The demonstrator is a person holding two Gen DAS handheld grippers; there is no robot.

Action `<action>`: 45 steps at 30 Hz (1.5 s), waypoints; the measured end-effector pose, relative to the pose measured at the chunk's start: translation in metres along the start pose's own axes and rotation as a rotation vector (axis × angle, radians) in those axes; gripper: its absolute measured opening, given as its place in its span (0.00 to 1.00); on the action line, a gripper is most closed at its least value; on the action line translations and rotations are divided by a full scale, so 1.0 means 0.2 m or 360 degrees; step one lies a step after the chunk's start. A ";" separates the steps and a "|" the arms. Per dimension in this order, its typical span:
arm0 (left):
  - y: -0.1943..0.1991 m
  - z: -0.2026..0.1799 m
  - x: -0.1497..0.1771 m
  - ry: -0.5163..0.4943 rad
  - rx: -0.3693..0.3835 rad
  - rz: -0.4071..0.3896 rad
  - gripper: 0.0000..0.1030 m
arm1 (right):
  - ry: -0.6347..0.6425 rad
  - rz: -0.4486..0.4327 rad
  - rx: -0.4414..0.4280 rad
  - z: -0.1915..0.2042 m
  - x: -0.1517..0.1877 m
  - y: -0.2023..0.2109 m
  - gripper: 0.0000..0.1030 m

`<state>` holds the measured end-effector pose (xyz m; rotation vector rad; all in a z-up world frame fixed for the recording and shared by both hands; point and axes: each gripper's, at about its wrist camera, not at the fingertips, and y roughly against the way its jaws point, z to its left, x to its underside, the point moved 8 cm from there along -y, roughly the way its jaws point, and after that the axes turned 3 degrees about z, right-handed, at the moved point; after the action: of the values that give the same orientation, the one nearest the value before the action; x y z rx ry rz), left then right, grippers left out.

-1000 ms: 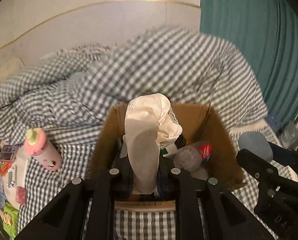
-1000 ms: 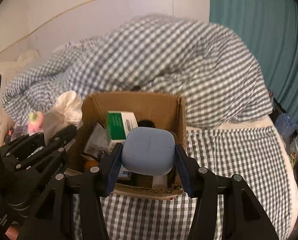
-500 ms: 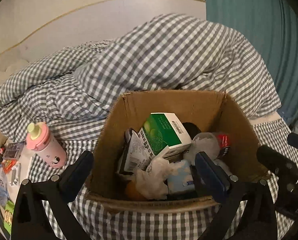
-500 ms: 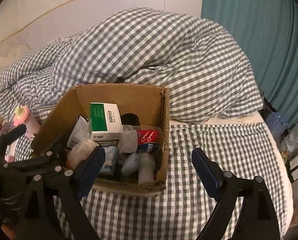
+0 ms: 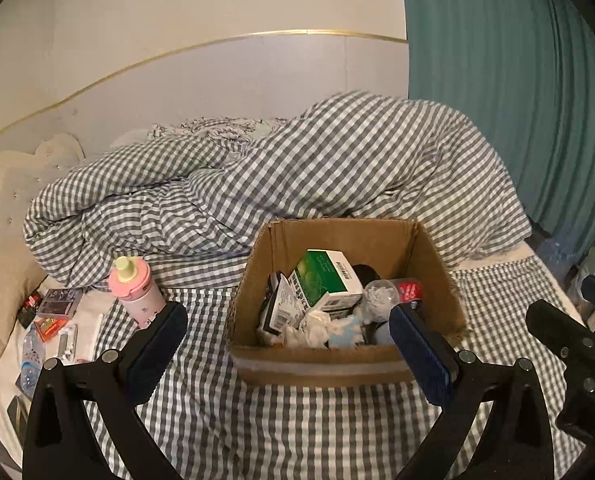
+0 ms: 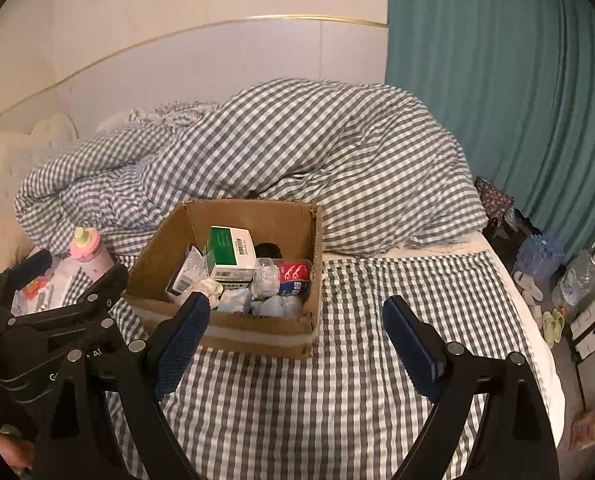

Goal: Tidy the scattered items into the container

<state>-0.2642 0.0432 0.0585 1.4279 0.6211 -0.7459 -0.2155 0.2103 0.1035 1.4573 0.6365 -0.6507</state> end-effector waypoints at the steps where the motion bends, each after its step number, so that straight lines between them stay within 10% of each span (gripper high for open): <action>1: 0.04 0.00 0.01 0.0004 -0.0004 -0.0009 1.00 | -0.0004 -0.0008 -0.0003 0.00 0.01 0.02 0.86; 14: 0.10 0.06 0.43 0.0056 -0.0028 0.0031 1.00 | -0.0102 0.0066 -0.0026 -0.04 0.36 -0.06 0.86; 45: 0.06 0.07 0.40 0.0100 -0.0021 0.0087 1.00 | -0.0112 0.0159 -0.0004 -0.08 0.40 -0.15 0.86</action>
<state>-0.2055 0.0215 0.0051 1.4551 0.6316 -0.6550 -0.1828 0.2257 0.0248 1.4476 0.5064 -0.6204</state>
